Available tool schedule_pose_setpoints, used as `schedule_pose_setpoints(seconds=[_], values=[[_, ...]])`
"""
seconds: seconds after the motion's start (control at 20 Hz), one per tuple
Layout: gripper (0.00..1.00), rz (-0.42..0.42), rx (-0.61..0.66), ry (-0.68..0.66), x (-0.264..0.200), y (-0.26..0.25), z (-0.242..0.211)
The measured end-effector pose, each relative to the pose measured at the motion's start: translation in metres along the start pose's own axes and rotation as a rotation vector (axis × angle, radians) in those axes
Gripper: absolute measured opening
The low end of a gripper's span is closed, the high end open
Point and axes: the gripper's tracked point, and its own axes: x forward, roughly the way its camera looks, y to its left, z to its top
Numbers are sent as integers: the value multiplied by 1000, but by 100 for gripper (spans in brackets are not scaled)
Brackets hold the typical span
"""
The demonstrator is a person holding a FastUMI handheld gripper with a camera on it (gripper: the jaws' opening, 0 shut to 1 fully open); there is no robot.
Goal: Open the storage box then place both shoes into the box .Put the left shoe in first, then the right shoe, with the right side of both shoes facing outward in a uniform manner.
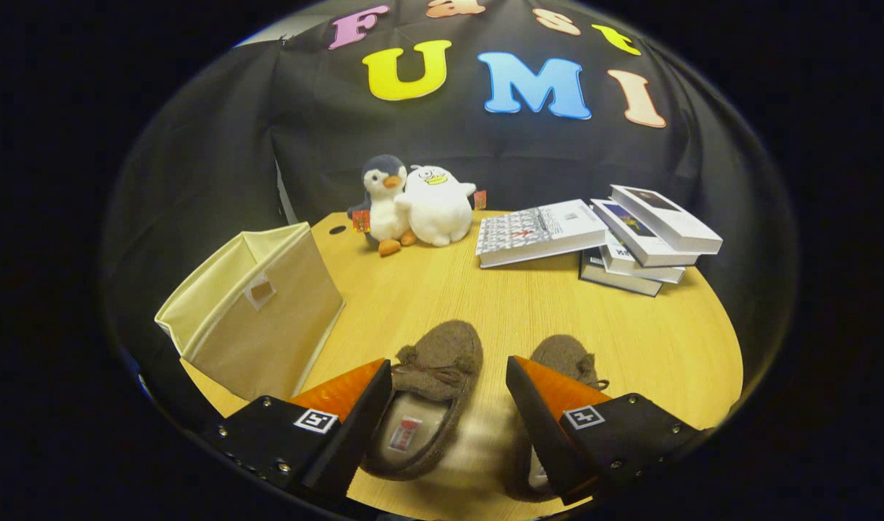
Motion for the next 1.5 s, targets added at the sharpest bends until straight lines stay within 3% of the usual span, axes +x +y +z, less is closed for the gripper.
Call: schedule_pose_setpoints(seconds=[0.3, 0.5, 0.55, 0.6, 0.7, 0.75, 1.0, 1.05, 1.2, 1.25, 1.5], values=[[97, -13, 17, 166, 26, -4, -52], [93, -3, -7, 201, 33, 5, -58], [80, -6, -2, 218, 34, 5, -63], [74, -8, 0, 231, 35, 7, -65], [71, 8, 19, 236, 36, 14, -64], [62, 6, 12, 245, 37, 13, -65], [61, -1, 86, 259, 37, 8, -63], [30, 15, 125, 281, 37, 8, -63], [27, 4, 198, 280, 41, 3, -64], [1, -7, 254, 293, 39, -1, -63], [1, 33, 414, 297, 36, 9, -50]])
